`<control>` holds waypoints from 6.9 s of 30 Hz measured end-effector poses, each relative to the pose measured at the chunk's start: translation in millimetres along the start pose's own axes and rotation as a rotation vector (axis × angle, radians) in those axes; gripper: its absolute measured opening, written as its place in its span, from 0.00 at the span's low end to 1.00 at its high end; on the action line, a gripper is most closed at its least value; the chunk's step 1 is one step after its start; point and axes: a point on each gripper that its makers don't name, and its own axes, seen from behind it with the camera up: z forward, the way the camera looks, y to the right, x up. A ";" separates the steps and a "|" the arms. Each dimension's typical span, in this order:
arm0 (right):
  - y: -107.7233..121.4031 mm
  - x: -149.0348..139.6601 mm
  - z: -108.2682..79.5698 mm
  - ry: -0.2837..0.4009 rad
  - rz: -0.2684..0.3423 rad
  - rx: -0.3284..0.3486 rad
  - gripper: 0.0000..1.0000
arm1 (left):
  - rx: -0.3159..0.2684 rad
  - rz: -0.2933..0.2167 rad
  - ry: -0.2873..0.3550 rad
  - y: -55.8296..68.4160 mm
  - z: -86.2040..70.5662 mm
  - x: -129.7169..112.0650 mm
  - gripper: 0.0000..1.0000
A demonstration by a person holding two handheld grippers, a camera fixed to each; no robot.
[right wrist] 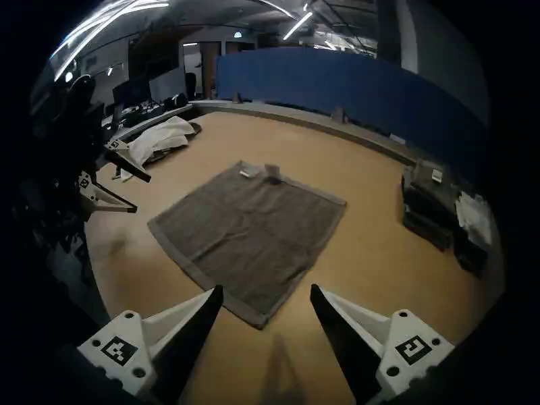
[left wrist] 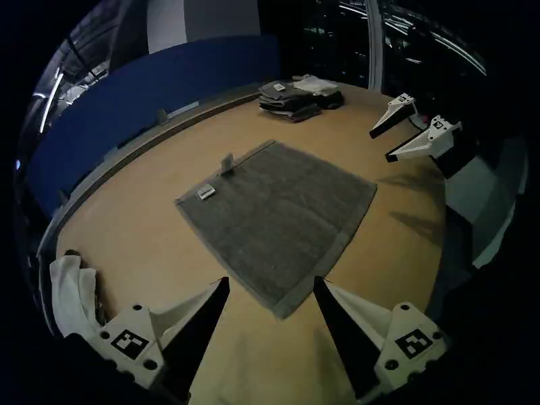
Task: Fold towel
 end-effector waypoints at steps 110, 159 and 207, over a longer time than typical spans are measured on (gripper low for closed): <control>-17.0 -41.3 41.4 -0.061 -0.067 0.038 0.11 | -0.022 -0.005 -0.122 15.7 31.5 -37.1 0.08; -26.4 20.8 -44.0 -0.019 -0.061 0.069 0.11 | 0.014 -0.068 -0.136 29.2 -47.0 22.2 0.08; 22.0 55.7 8.3 -0.049 -0.073 0.038 0.11 | 0.038 -0.138 -0.140 -23.6 2.3 57.5 0.08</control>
